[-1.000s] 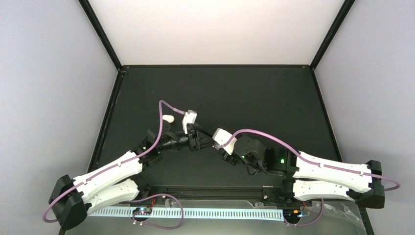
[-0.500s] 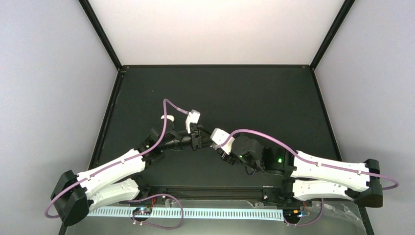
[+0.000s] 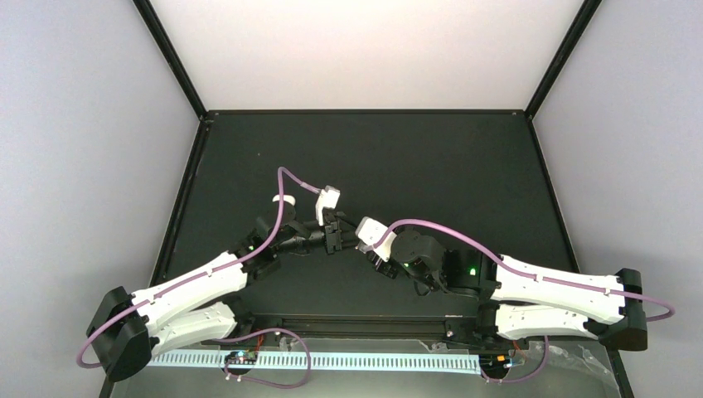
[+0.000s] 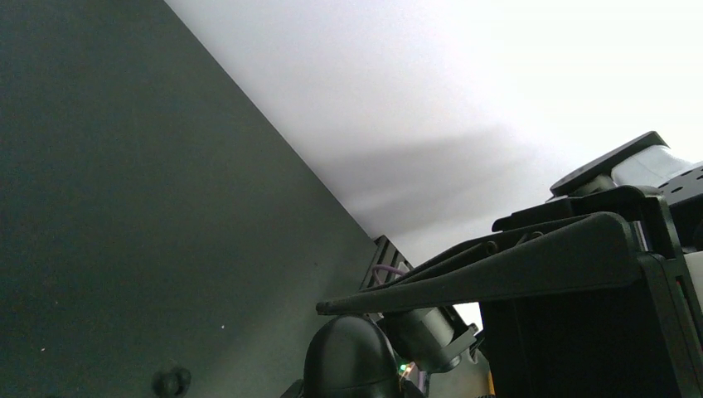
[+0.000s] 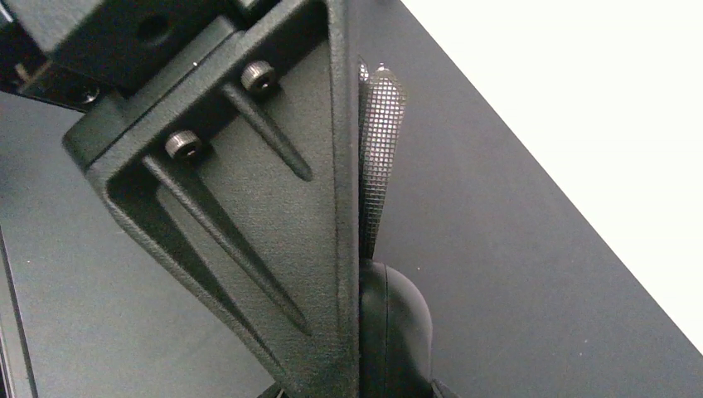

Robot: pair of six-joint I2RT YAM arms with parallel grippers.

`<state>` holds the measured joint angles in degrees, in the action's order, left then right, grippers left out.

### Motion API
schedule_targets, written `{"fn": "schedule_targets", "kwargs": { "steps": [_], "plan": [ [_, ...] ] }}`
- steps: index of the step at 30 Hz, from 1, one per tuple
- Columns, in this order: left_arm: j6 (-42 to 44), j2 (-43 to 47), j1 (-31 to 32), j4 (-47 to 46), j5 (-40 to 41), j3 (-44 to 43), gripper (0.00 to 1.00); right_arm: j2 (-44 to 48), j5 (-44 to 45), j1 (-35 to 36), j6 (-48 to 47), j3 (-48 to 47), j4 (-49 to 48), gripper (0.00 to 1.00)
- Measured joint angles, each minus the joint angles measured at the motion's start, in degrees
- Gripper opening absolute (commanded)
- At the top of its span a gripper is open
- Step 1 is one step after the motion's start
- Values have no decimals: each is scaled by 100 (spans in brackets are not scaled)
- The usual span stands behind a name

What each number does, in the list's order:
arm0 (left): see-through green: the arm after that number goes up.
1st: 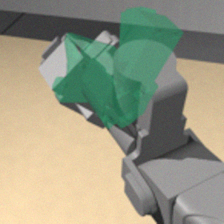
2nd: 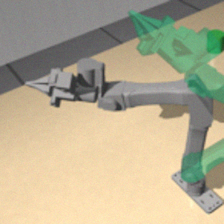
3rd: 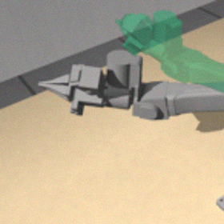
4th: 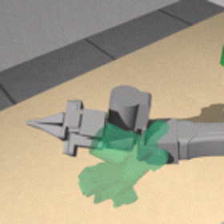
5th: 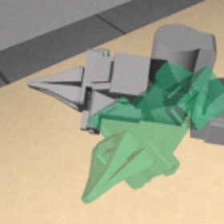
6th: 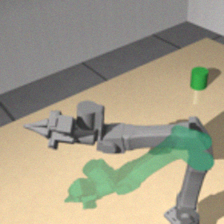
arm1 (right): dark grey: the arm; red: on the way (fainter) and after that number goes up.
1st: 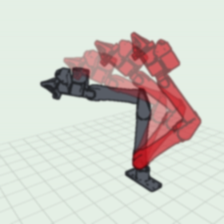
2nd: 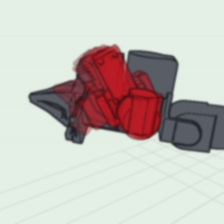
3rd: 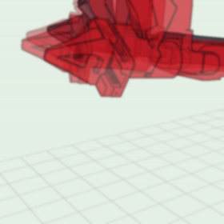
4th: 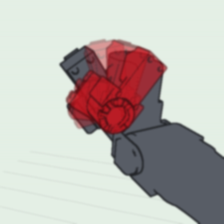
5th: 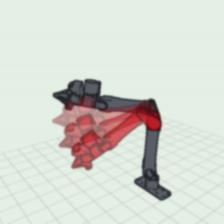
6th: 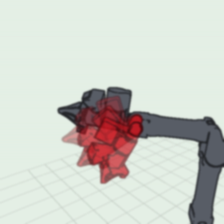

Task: Insert the wireless bluetooth earbuds into the charging case
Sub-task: Pick up the charging case at the center of the board.

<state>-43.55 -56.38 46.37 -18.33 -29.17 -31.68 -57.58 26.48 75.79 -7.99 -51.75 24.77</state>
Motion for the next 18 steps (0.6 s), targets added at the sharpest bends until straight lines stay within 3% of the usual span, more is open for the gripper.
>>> {"fn": "schedule_targets", "kwargs": {
  "steps": [8,18],
  "plan": [
    [-4,31,0,0,61,0,12,79,0,0,144,0,-7,54],
    [-2,389,0,48,214,-2,10,640,4,0,278,118,-44,57]
  ]
}}
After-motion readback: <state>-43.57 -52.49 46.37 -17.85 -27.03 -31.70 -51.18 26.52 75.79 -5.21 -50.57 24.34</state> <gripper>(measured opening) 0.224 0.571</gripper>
